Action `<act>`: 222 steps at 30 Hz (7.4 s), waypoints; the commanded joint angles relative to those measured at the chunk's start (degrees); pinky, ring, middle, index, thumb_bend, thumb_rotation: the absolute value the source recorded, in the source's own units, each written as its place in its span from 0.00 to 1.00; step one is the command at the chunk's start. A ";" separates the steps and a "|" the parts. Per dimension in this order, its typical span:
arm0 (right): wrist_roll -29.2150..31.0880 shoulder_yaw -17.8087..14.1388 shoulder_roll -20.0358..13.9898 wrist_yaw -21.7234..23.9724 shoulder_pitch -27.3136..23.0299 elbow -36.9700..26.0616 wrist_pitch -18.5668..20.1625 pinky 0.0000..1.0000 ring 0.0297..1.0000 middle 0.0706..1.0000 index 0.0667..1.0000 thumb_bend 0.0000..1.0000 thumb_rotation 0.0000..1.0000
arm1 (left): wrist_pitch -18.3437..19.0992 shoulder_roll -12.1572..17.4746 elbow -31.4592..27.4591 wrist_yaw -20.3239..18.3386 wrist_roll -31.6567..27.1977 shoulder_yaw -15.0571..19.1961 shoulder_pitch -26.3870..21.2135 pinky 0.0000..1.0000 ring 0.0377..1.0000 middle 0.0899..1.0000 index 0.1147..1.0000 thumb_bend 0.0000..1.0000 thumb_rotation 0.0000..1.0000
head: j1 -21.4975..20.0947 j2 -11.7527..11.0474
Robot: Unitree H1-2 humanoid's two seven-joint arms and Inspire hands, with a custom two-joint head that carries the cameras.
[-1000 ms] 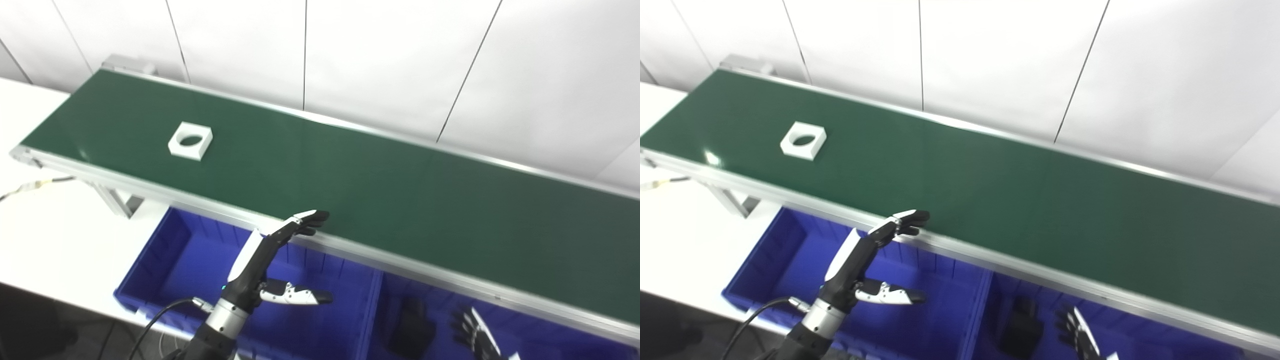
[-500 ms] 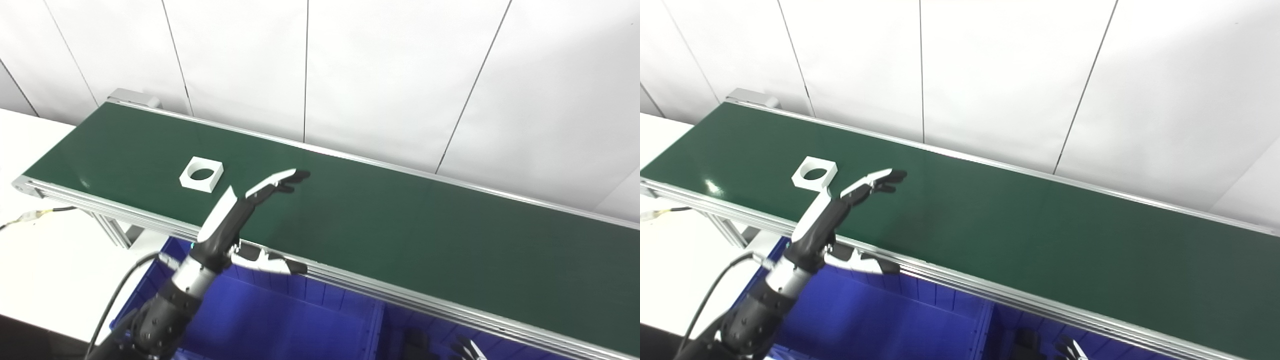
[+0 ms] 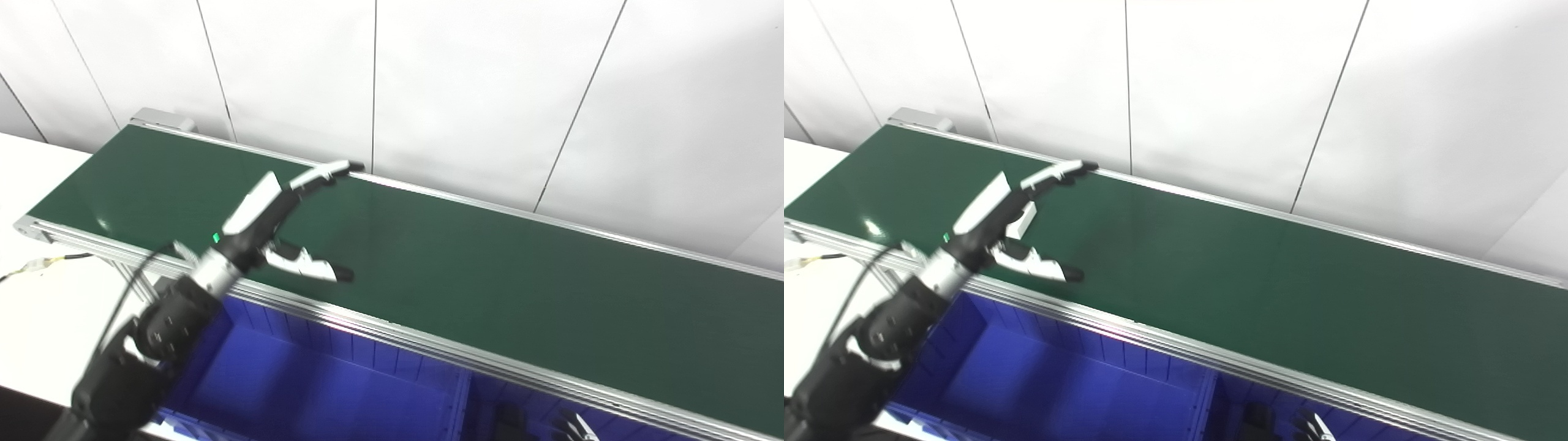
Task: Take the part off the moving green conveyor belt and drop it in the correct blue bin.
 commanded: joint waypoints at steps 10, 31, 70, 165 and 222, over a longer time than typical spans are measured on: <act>2.00 0.32 -0.87 -0.35 -0.99 0.09 -3.37 0.79 0.84 0.86 0.93 0.95 0.39 | 3.73 6.19 7.55 -4.97 3.25 1.96 -7.86 0.83 0.89 0.91 0.85 0.79 0.25 | 0.17 -0.41; 3.17 0.78 -0.88 -0.03 -0.91 -0.11 -3.37 0.78 0.83 0.85 0.92 0.95 0.39 | 6.97 8.59 25.21 -6.56 13.02 -3.48 -16.70 0.86 0.91 0.92 0.86 0.86 0.17 | 0.25 -0.48; 2.42 1.49 -1.00 -2.00 0.88 -2.47 -3.37 0.76 0.82 0.86 0.92 0.95 0.41 | 10.96 2.14 42.10 2.95 33.40 -20.92 -25.69 0.95 0.95 0.94 0.88 0.71 0.00 | 0.07 0.44; -4.45 -0.05 7.92 -0.26 4.75 -19.87 5.94 0.77 0.83 0.86 0.93 0.90 0.43 | -1.05 -11.24 13.46 -4.71 15.08 -16.82 13.04 0.41 0.38 0.43 0.48 0.49 0.00 | -26.23 20.01; -8.59 -1.73 9.05 -0.97 6.50 -21.04 10.47 0.81 0.85 0.86 0.93 0.86 0.38 | -12.91 -20.69 17.85 4.83 -4.99 -16.42 17.06 0.73 0.81 0.83 0.83 0.89 0.39 | -26.69 17.46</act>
